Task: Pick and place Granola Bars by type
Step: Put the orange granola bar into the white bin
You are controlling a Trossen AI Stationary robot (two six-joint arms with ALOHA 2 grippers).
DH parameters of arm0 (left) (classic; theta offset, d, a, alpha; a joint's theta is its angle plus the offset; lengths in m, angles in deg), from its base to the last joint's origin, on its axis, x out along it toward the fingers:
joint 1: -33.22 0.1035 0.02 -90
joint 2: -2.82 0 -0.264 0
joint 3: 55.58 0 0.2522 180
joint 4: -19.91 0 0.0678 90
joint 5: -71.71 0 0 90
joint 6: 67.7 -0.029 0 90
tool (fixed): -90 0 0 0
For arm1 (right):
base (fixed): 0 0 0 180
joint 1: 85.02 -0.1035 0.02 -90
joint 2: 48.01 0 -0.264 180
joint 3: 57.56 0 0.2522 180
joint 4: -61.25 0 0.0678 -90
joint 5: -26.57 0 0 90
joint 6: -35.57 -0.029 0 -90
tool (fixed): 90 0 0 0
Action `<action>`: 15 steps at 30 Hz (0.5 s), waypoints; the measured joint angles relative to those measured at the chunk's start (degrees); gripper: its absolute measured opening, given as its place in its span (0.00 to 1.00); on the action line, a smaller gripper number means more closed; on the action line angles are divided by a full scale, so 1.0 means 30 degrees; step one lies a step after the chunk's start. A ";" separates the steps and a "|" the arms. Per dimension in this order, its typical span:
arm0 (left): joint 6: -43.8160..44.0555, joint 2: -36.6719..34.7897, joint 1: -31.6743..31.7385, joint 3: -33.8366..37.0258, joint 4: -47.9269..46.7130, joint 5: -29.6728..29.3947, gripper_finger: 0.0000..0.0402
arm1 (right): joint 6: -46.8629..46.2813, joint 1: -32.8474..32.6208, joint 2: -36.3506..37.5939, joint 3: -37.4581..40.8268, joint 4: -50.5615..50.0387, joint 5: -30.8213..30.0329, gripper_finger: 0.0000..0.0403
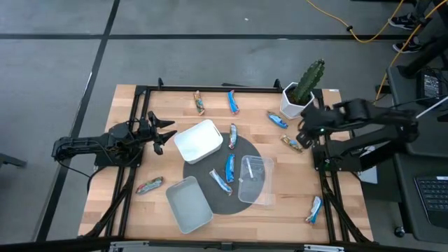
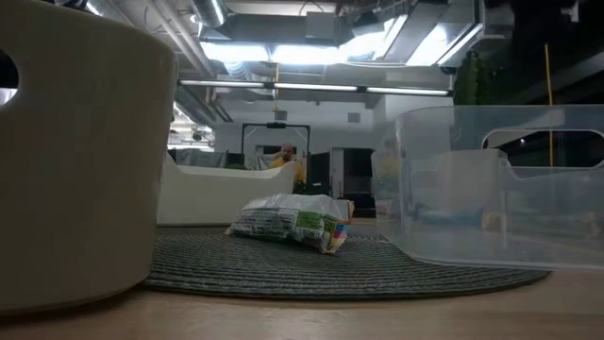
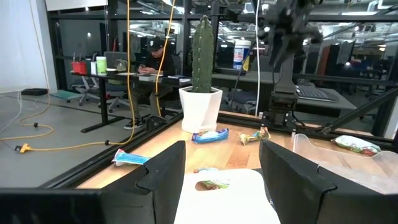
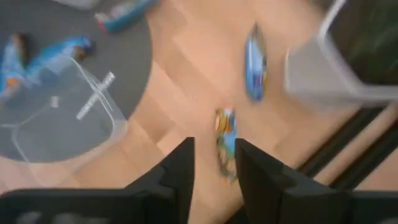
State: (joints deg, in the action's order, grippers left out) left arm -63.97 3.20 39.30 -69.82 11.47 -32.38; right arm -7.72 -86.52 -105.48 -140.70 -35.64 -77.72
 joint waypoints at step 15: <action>0.0000 -0.0001 0.0001 0.0001 0.0000 0.0004 0.49 | -0.0781 0.2875 -0.2990 1.0474 0.8449 0.2949 0.84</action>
State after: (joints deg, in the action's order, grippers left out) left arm -63.97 3.20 39.31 -69.82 11.47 -32.37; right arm -10.07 -77.90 -114.45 -109.27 -10.29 -68.87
